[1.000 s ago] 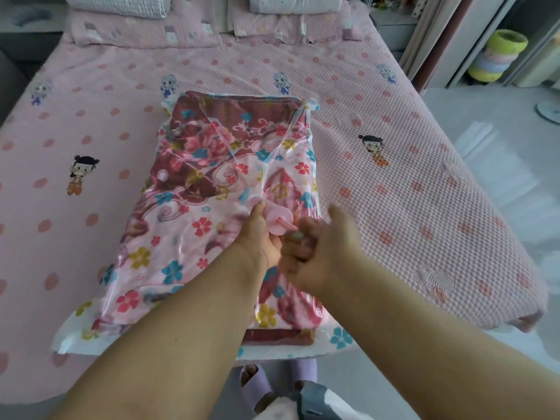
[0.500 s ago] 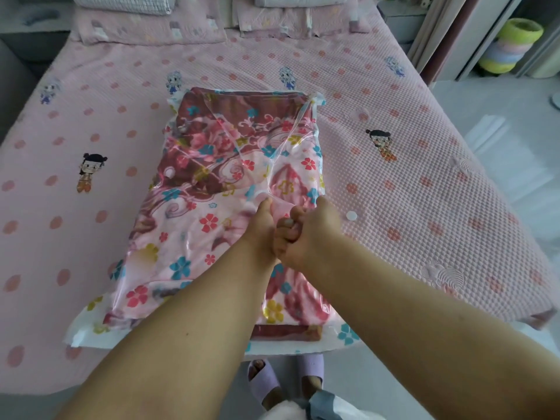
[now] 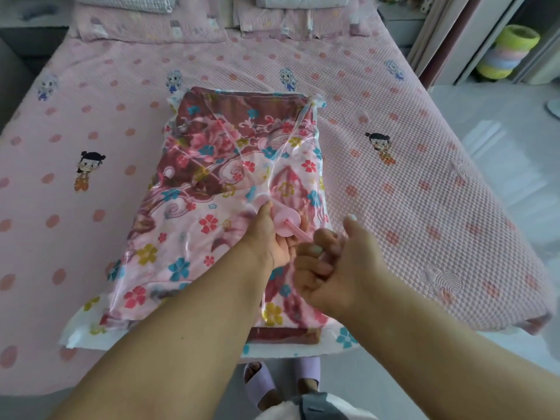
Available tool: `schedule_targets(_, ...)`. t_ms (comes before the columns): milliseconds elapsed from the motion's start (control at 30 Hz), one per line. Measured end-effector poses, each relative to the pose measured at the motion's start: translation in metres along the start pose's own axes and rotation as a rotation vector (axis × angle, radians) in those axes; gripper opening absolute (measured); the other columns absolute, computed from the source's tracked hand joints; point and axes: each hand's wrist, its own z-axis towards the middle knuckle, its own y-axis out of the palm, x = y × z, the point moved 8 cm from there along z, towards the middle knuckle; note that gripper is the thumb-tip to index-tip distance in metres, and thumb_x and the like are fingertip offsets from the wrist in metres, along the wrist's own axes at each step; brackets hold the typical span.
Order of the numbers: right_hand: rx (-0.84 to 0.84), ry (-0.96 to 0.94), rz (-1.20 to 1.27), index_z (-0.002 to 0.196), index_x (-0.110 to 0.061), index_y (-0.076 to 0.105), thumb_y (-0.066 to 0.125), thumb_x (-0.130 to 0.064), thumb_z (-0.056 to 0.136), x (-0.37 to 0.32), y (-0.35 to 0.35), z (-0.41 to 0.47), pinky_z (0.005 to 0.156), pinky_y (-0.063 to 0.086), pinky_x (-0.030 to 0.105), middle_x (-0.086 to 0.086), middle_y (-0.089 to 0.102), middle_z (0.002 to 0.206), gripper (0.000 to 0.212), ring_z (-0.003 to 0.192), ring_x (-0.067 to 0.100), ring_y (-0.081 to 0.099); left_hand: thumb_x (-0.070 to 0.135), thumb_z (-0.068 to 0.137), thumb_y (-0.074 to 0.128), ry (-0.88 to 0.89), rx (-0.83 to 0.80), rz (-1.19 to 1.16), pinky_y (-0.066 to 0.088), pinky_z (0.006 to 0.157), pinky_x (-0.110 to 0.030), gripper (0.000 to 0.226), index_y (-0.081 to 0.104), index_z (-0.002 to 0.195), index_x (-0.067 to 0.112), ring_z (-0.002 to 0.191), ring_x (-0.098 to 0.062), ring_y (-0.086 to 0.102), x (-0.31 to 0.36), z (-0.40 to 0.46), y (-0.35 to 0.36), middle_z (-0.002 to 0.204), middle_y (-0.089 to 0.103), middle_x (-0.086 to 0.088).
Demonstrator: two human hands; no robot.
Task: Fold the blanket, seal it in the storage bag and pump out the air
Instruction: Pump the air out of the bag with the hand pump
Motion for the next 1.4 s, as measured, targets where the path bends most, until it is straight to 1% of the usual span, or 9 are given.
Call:
schedule_targets(300,0.071,-0.14,-0.128,0.046,-0.018,0.031,0.03,-0.059,0.094,-0.014,0.012,0.039,0.047,0.014,0.021,-0.002,0.028,0.051,0.063,0.041,0.01,0.018,0.059,0.093,0.041,-0.065,-0.05,-0.018,0.045,0.037,-0.01,0.066,0.058,0.06,0.004,0.032,-0.009,0.051,-0.004,0.005,0.005,0.04,0.05,-0.002)
schedule_targets(433,0.037,0.0,-0.06,0.043,-0.016,0.03,0.028,-0.065,0.092,0.009,-0.005,-0.004,0.046,0.012,0.019,-0.001,0.029,0.054,0.069,0.042,0.01,0.016,0.056,0.093,0.045,-0.013,-0.023,-0.023,0.055,0.048,-0.022,0.056,0.06,0.115,0.006,0.05,-0.018,0.066,-0.001,0.005,-0.006,0.068,0.068,-0.009)
schedule_targets(667,0.106,-0.112,-0.092,0.045,-0.018,0.031,0.027,-0.061,0.094,-0.015,0.017,0.046,0.045,0.015,0.02,-0.002,0.03,0.052,0.065,0.036,0.01,0.021,0.058,0.096,0.03,-0.028,-0.051,0.039,0.04,0.038,-0.011,0.076,0.062,0.048,0.008,0.029,-0.007,0.049,0.003,0.008,0.003,0.034,0.049,0.002)
schedule_targets(833,0.056,0.014,-0.054,0.043,-0.016,0.03,0.029,-0.06,0.093,0.005,-0.009,-0.005,0.042,0.014,0.019,-0.001,0.031,0.052,0.067,0.039,0.01,0.019,0.057,0.094,0.042,0.003,-0.007,0.015,0.054,0.046,-0.023,0.054,0.058,0.109,0.007,0.051,-0.019,0.065,0.002,0.004,-0.004,0.068,0.067,-0.011)
schedule_targets(1067,0.137,-0.101,-0.095,0.047,-0.019,0.03,0.029,-0.061,0.092,-0.017,0.016,0.054,0.047,0.013,0.02,-0.003,0.029,0.048,0.061,0.039,0.009,0.019,0.056,0.099,0.027,-0.029,-0.06,0.062,0.032,0.029,-0.01,0.077,0.056,0.046,0.007,0.022,-0.007,0.041,0.003,0.004,0.009,0.03,0.044,0.001)
schedule_targets(1200,0.053,-0.021,-0.092,0.043,-0.017,0.032,0.029,-0.067,0.089,-0.002,-0.003,0.012,0.045,0.013,0.02,-0.001,0.03,0.053,0.069,0.041,0.01,0.018,0.063,0.092,0.042,-0.049,-0.03,-0.01,0.05,0.043,-0.022,0.066,0.06,0.116,0.004,0.059,-0.018,0.064,-0.004,0.006,0.001,0.073,0.066,-0.011)
schedule_targets(1267,0.096,-0.007,-0.11,0.039,-0.016,0.033,0.03,-0.066,0.09,-0.002,-0.013,0.001,0.044,0.013,0.02,0.0,0.031,0.05,0.071,0.039,0.01,0.018,0.062,0.091,0.046,-0.026,0.026,-0.04,0.053,0.045,-0.024,0.067,0.054,0.128,0.007,0.072,-0.022,0.064,-0.003,0.003,-0.005,0.089,0.066,-0.012)
schedule_targets(1333,0.113,-0.008,-0.061,0.038,-0.016,0.034,0.029,-0.065,0.09,-0.008,-0.004,0.016,0.049,0.012,0.022,-0.001,0.031,0.047,0.072,0.039,0.01,0.019,0.063,0.09,0.045,-0.027,0.027,0.0,0.052,0.05,-0.021,0.07,0.064,0.113,0.0,0.062,-0.018,0.064,-0.003,0.005,-0.003,0.073,0.065,-0.009)
schedule_targets(1400,0.151,-0.026,-0.074,0.044,-0.018,0.03,0.028,-0.066,0.09,-0.011,0.013,0.039,0.05,0.012,0.023,-0.002,0.029,0.048,0.067,0.04,0.01,0.019,0.062,0.093,0.041,-0.044,-0.016,0.015,0.042,0.043,-0.014,0.078,0.063,0.054,-0.002,0.035,-0.01,0.051,-0.003,0.003,0.004,0.04,0.049,-0.002)
